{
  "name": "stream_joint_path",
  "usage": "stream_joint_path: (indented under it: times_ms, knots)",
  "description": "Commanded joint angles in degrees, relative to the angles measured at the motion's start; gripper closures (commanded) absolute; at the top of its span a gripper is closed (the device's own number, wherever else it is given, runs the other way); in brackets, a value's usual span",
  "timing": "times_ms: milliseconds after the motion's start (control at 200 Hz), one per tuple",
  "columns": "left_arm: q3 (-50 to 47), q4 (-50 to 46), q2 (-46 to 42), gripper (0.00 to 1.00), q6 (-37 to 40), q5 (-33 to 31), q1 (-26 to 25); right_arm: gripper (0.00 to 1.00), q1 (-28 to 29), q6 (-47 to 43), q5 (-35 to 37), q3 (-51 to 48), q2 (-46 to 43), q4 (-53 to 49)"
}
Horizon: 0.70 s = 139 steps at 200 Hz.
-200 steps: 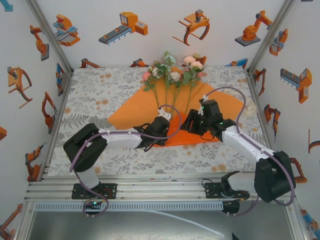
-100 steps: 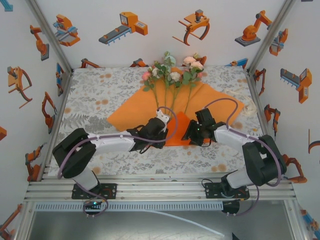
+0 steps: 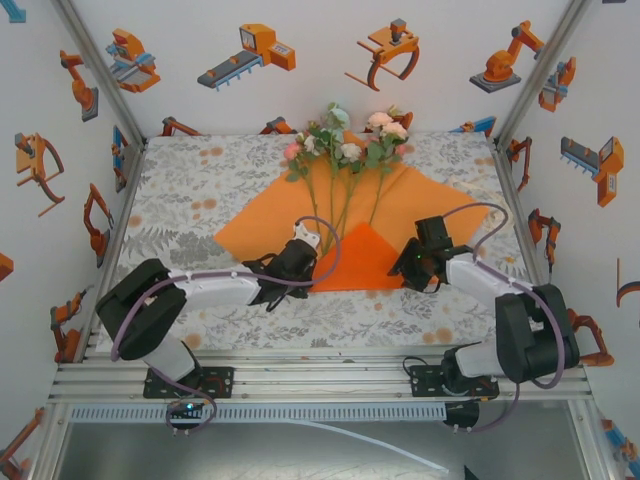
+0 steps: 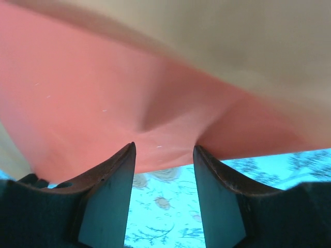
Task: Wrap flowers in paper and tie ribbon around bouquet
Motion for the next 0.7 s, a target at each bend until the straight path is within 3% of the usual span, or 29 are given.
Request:
stream_joint_path:
  times_ms: [0, 205, 310, 461, 566, 691]
  knots:
    - [-3.6, -3.5, -1.6, 0.72, -2.7, -4.4, 1.1, 0.53, -2.7, 0.1, 4.8, -1.8, -2.4, -5.4]
    - [-6.0, -0.7, -5.7, 0.69, -3.2, -0.3, 1.3, 0.53, -8.3, -2.1, 5.8, -2.1, -4.6, -7.7]
    - [-6.3, 0.3, -9.6, 0.65, -3.4, 1.9, 1.3, 0.52, -8.3, -5.1, 3.8, 0.3, -8.0, -9.1]
    - [-4.5, -4.0, -16.8, 0.62, -5.3, -0.8, 2.6, 0.51, -5.1, -5.7, 1.7, 3.3, -14.4, -10.5]
    - [-0.9, -13.4, -19.7, 0.61, -12.2, -1.8, 8.6, 0.51, 1.7, -4.3, 2.9, 6.2, -15.5, -10.8]
    - [-0.6, -17.1, -22.4, 0.61, -17.8, 2.4, 21.9, 0.51, 13.2, -1.4, 5.6, 10.2, -11.0, -7.1]
